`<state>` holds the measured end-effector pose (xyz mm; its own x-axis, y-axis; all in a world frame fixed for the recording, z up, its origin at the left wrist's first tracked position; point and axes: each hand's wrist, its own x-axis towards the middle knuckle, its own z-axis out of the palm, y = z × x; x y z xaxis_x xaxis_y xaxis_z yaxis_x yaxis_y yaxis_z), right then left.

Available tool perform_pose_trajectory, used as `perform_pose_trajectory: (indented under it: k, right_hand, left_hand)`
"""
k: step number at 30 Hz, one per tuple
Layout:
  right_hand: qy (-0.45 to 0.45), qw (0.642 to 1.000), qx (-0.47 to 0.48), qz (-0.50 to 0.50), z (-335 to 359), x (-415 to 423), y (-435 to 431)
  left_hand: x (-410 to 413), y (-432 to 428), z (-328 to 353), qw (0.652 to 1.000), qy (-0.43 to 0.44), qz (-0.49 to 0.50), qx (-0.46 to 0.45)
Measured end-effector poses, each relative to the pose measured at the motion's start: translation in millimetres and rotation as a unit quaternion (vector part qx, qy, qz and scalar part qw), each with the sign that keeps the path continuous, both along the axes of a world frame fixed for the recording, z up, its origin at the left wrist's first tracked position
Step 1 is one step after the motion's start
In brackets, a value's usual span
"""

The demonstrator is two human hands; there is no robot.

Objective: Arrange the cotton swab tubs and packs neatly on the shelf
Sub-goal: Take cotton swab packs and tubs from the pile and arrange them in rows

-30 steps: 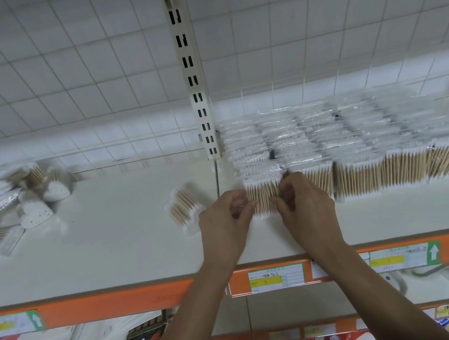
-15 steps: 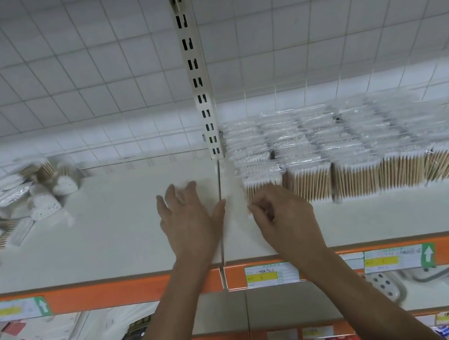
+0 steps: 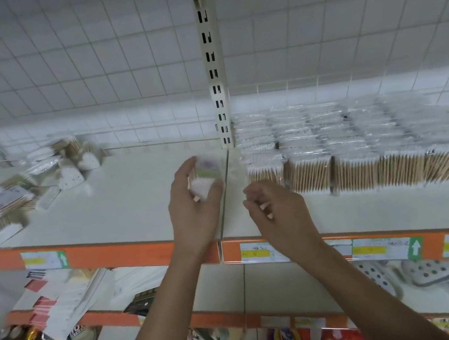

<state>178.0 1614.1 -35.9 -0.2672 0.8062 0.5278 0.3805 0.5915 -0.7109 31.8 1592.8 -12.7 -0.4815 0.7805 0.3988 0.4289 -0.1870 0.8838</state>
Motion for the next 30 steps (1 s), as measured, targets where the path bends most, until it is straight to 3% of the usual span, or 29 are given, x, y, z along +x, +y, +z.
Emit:
perform_pose_trajectory:
  k: [6, 13, 19, 23, 30]
  right_hand:
    - [0.037, 0.999, 0.024, -0.030, 18, 5, -11]
    - [0.136, 0.980, -0.147, -0.002, 35, 39, -38]
    - [0.188, 0.966, -0.162, -0.077, 32, 77, -54]
    - [0.270, 0.943, -0.162, -0.104, 31, 111, -55]
    - [0.269, 0.932, -0.160, -0.183, 25, 186, -33]
  left_hand:
    - [21, -22, 13, 0.971, -0.194, -0.142, -0.009]
    - [48, -32, 18, 0.896, -0.346, -0.278, -0.024]
    - [84, -37, 14, 0.906, -0.281, -0.295, -0.113]
    - [109, -31, 12, 0.905, -0.243, -0.311, -0.160]
    - [184, -11, -3, 0.922, -0.128, -0.334, -0.150]
